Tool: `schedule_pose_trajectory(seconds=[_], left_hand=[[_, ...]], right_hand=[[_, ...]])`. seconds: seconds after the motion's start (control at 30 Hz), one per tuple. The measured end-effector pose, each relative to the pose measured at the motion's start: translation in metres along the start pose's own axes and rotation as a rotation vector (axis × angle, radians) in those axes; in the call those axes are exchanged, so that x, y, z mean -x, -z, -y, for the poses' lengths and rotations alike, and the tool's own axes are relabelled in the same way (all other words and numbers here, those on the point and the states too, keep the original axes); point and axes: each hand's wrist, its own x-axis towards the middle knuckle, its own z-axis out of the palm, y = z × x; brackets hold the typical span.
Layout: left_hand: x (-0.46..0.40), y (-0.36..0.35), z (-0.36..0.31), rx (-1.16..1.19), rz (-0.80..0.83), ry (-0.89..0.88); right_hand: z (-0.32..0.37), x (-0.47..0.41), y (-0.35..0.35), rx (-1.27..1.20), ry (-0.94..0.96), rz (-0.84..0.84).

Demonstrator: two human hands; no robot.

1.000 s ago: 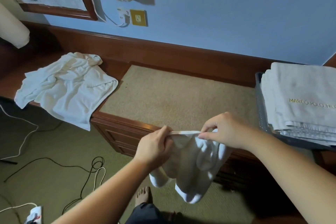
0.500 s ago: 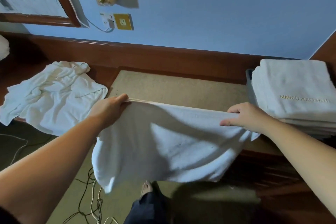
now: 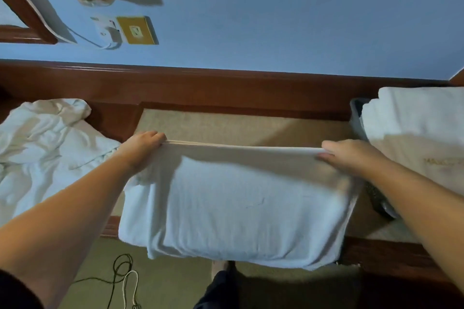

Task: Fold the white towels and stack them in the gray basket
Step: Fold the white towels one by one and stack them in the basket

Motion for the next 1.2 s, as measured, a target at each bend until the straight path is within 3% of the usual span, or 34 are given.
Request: schedule_pose_trajectory(seconds=[0.23, 0.47, 0.6, 0.7, 0.8, 1.0, 1.2], left_hand=[[-0.059, -0.057, 0.024, 0.098, 0.289, 0.271], [-0.116, -0.081, 0.038, 0.132, 0.478, 0.373], [-0.162, -0.079, 0.053, 0.149, 0.403, 0.407], [-0.199, -0.077, 0.069, 0.234, 0.275, 0.447], [-0.226, -0.078, 0.084, 0.157, 0.249, 0.465], [-0.242, -0.090, 0.089, 0.131, 0.340, 0.538], [-0.257, -0.103, 0.096, 0.094, 0.235, 0.574]], right_hand=[[0.005, -0.083, -0.042, -0.021, -0.088, 0.107], [-0.005, -0.140, -0.066, -0.188, -0.184, 0.248], [-0.024, -0.183, -0.046, -0.187, -0.237, 0.182], [-0.028, -0.223, -0.026, -0.035, -0.259, 0.031], [-0.021, -0.256, -0.008, 0.063, -0.349, -0.069], [-0.007, -0.287, -0.026, -0.023, -0.475, -0.032], [-0.015, -0.307, -0.029, -0.084, -0.586, -0.016]])
